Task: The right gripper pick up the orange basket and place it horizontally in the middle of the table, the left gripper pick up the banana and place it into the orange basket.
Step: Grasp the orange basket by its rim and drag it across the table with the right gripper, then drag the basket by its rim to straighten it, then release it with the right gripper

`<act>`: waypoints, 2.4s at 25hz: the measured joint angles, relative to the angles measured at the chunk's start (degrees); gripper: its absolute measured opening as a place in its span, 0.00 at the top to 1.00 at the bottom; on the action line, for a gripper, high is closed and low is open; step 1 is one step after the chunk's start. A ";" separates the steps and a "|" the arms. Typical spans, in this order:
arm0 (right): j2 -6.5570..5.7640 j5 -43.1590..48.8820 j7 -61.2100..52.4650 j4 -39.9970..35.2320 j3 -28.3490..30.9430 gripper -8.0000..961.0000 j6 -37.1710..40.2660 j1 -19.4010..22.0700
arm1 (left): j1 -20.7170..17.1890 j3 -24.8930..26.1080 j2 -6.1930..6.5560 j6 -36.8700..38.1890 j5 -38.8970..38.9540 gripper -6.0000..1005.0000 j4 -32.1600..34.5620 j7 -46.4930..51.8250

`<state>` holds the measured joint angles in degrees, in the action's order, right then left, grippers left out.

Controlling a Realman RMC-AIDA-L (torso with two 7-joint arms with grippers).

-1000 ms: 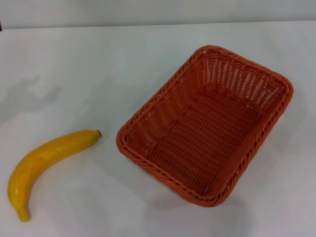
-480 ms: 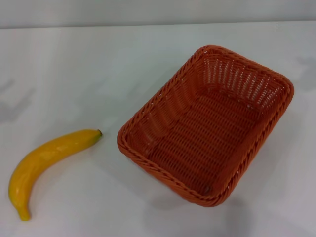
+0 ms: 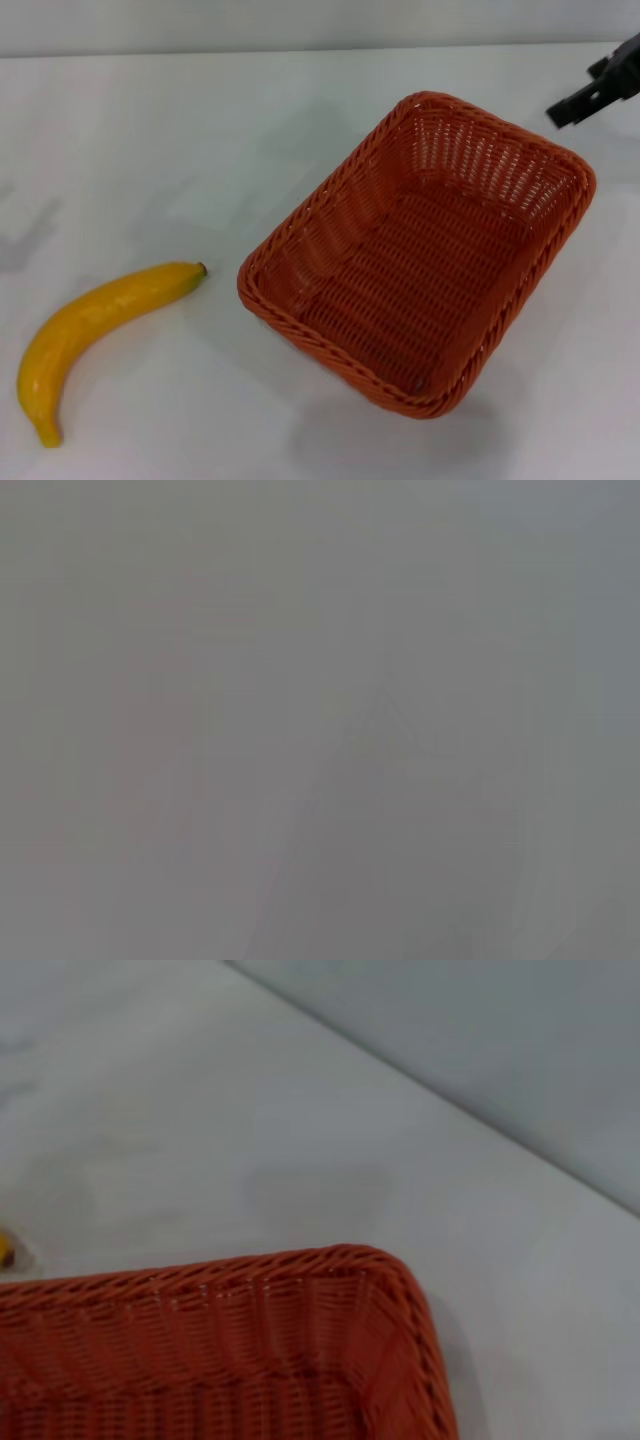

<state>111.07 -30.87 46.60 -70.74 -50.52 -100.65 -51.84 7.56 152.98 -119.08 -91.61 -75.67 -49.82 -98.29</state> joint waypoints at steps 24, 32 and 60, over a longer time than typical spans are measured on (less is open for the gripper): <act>3.89 16.12 -3.30 31.77 -8.81 0.09 18.23 -17.12 | 0.48 -0.67 0.11 -5.09 -0.48 0.24 8.41 -6.14; 3.95 16.87 -3.84 36.85 -12.33 0.10 20.61 -18.00 | 0.59 -1.04 0.06 -5.89 -0.64 0.23 10.42 -7.69; 1.79 15.33 -7.54 29.52 -5.66 0.76 15.52 -14.39 | 0.66 -2.06 0.13 -8.02 -0.03 0.23 11.49 -7.83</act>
<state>112.86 -15.54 39.06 -41.22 -56.19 -85.14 -66.23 8.22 150.91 -118.95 -99.63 -75.70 -38.33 -106.12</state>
